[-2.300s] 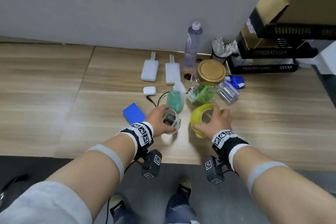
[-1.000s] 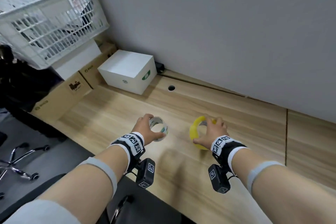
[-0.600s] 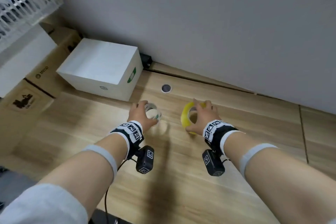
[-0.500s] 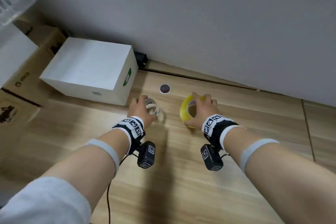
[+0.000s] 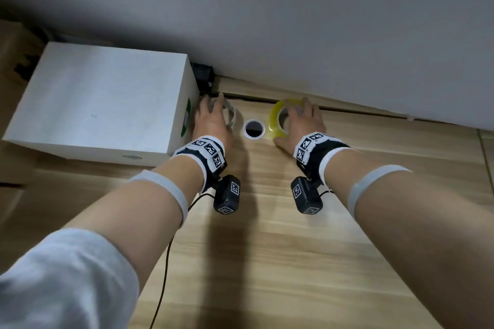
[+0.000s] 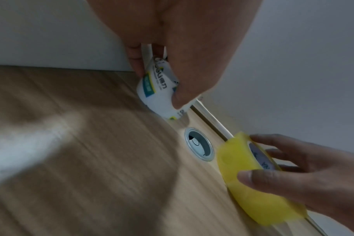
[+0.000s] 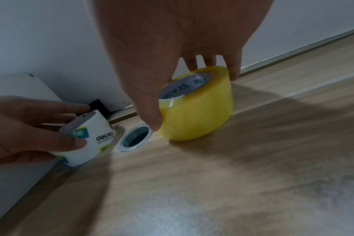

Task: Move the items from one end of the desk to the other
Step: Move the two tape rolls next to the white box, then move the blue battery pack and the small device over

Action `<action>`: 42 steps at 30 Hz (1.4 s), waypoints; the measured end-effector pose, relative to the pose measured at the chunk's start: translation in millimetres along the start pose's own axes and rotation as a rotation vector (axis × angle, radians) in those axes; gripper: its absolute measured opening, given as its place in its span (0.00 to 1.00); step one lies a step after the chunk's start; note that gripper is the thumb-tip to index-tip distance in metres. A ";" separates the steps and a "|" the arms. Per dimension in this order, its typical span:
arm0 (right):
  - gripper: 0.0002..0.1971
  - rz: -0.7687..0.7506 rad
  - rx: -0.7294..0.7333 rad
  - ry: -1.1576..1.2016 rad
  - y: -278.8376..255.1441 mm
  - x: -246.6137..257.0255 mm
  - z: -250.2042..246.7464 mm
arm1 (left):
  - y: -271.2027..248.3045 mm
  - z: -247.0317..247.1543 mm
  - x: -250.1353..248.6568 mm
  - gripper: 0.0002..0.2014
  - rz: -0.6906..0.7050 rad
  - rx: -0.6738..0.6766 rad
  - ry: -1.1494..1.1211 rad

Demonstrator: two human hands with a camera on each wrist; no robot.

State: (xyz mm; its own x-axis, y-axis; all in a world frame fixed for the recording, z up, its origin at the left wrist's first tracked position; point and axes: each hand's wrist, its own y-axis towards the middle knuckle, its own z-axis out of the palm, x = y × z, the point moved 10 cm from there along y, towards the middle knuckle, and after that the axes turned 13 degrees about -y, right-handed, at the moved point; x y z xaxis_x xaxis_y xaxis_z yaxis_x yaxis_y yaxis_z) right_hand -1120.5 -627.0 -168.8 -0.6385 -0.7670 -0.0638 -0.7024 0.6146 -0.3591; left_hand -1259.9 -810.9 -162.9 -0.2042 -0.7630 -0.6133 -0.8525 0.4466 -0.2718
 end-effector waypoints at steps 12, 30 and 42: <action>0.40 0.109 -0.047 0.276 -99.7 -88.8 -4.6 | -91.5 48.4 -71.9 0.33 0.107 0.075 -0.013; 0.33 0.791 -0.036 0.455 -514.6 -620.6 105.7 | -493.2 366.0 -414.0 0.17 0.511 0.613 0.064; 0.30 0.929 -0.023 0.563 -598.0 -784.4 179.6 | -592.0 534.1 -517.0 0.37 0.619 0.832 0.215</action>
State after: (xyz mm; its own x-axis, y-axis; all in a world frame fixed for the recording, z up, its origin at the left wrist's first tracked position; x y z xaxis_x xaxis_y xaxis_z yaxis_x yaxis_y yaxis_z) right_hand -143.1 -426.0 -71.3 -0.9721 0.1905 0.1368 0.1277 0.9191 -0.3727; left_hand -392.6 -431.2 -81.0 -0.6407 -0.3229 -0.6966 0.0113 0.9032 -0.4290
